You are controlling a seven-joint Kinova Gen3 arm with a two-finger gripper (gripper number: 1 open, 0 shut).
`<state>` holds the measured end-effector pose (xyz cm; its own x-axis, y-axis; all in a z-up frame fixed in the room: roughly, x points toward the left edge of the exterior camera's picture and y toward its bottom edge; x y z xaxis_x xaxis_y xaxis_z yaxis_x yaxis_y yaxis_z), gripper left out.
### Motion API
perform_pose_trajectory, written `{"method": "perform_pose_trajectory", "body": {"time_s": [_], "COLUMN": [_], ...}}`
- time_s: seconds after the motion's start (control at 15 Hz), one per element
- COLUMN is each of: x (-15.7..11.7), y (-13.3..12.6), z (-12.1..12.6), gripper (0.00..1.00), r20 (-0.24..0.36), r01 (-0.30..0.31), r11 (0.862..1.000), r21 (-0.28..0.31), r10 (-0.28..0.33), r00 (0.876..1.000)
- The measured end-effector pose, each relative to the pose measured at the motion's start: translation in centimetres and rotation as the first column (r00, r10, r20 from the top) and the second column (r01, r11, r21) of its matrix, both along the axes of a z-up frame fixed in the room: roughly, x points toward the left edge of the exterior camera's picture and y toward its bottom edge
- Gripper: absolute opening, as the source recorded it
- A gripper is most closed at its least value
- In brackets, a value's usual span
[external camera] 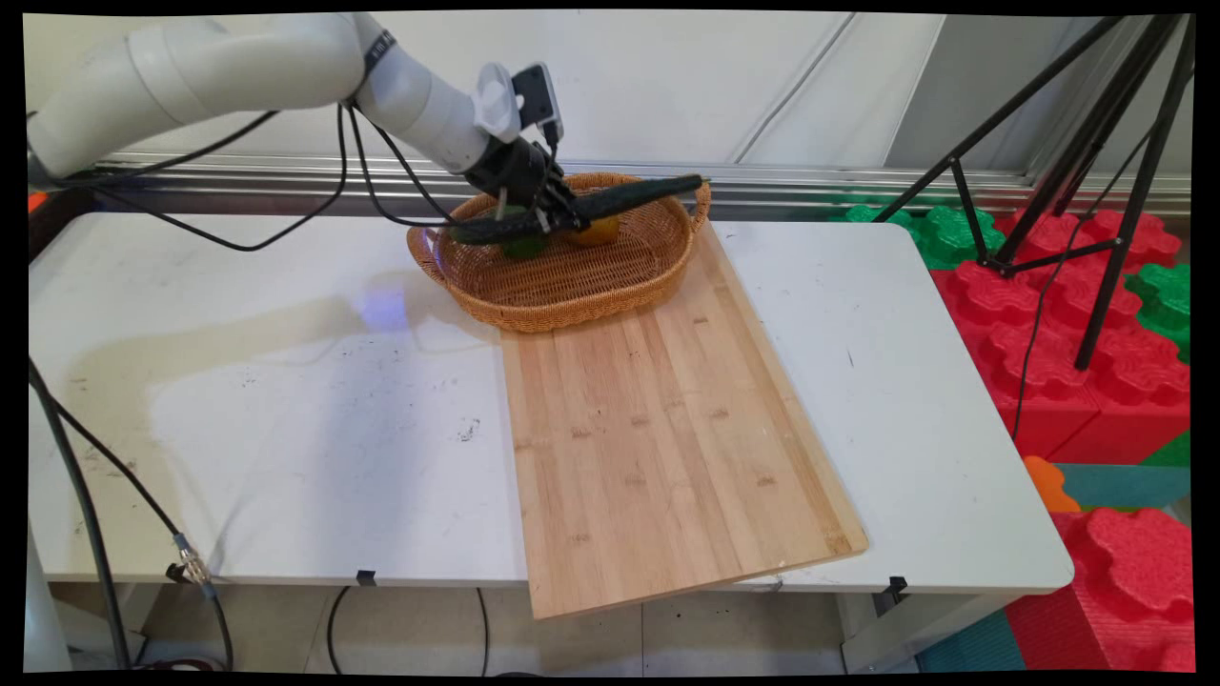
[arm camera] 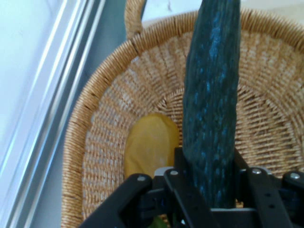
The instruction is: Place the picked object on the cutting board
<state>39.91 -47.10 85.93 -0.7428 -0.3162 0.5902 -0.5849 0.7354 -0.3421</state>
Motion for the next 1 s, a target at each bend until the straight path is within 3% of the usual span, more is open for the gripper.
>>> {"method": "perform_pose_trajectory", "body": {"time_s": [0.47, 1.0], "x": [0.6, -0.1], "y": [3.6, 9.5], "z": [5.0, 8.3], "gripper": [0.00, 0.00], "r20": [-0.085, -0.210], "r01": [0.019, 0.053], "r11": [0.999, 0.998], "r21": [-0.038, 0.039], "r10": [-0.023, -0.044], "r00": [0.996, 0.977]}}
